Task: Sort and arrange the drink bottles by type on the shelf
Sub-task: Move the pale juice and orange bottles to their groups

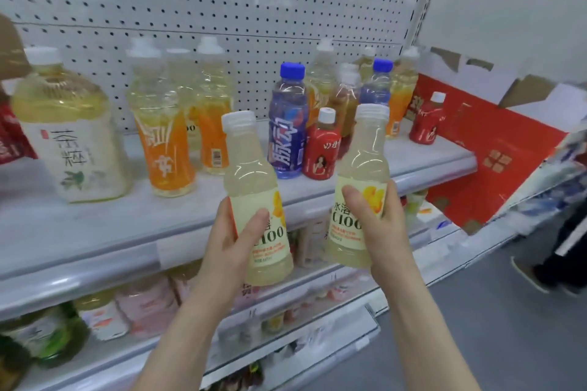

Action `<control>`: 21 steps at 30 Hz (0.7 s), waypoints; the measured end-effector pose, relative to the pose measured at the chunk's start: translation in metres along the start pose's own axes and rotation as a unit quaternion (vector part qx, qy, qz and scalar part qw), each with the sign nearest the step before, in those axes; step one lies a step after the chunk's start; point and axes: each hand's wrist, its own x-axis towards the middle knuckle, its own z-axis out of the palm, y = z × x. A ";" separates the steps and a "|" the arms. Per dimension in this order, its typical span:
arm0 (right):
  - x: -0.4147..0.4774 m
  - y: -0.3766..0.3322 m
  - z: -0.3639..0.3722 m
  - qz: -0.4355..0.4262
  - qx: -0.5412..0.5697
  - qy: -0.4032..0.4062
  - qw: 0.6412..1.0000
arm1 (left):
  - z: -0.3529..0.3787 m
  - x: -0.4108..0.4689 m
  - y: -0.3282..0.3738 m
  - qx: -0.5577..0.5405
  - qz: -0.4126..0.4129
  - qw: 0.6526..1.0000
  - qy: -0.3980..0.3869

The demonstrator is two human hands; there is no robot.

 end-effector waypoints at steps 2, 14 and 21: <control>0.017 0.002 -0.004 -0.005 0.006 0.006 1.000 | 0.005 0.012 -0.001 0.012 0.012 1.000 0.004; 0.078 0.011 0.017 -0.017 0.022 -0.079 0.996 | 0.015 0.064 0.002 0.053 0.054 0.997 0.028; 0.091 0.013 0.043 -0.054 -0.033 -0.217 0.974 | 0.013 0.044 0.002 0.057 0.093 0.982 0.152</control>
